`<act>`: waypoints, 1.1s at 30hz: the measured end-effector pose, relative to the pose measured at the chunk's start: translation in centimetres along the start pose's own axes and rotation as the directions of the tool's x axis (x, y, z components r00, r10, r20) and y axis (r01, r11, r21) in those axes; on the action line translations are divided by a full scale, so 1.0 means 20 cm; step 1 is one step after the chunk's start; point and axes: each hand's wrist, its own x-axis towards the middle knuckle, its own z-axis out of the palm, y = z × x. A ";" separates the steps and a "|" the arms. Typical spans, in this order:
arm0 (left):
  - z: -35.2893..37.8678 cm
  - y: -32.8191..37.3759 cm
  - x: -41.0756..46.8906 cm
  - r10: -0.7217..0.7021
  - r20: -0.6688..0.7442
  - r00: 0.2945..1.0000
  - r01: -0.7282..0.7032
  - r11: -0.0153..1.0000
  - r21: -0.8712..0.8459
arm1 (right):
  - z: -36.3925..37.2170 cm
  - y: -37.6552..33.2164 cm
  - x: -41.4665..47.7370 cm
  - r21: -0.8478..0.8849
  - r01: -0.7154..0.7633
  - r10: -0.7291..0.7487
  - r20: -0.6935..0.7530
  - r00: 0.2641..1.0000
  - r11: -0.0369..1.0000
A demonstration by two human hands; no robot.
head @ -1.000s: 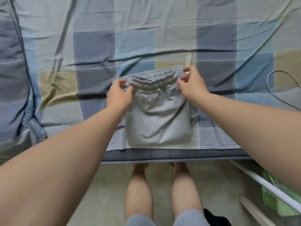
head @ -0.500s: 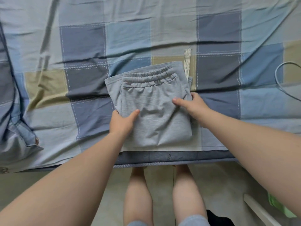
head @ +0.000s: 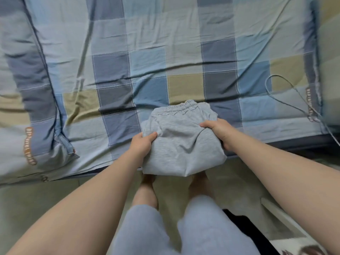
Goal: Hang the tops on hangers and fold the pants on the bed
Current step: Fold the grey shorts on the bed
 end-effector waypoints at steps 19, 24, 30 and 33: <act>-0.09 0.27 -1.45 0.368 0.595 0.715 -0.636 0.697 0.332 | -0.11 0.57 -2.01 0.565 0.515 -0.121 -0.590 0.799 0.644; 0.16 0.15 -1.78 0.345 0.786 0.513 -0.799 0.527 0.290 | -0.15 0.96 -2.42 0.567 0.653 -0.015 -0.749 0.662 0.503; 0.49 -0.29 -2.28 0.249 0.939 0.237 -0.921 0.364 0.136 | -0.13 1.61 -2.93 0.481 0.783 0.147 -0.874 0.463 0.395; 0.61 -0.60 -2.54 0.173 0.982 0.078 -0.946 0.325 0.018 | -0.08 1.98 -3.19 0.431 0.834 0.206 -0.901 0.381 0.344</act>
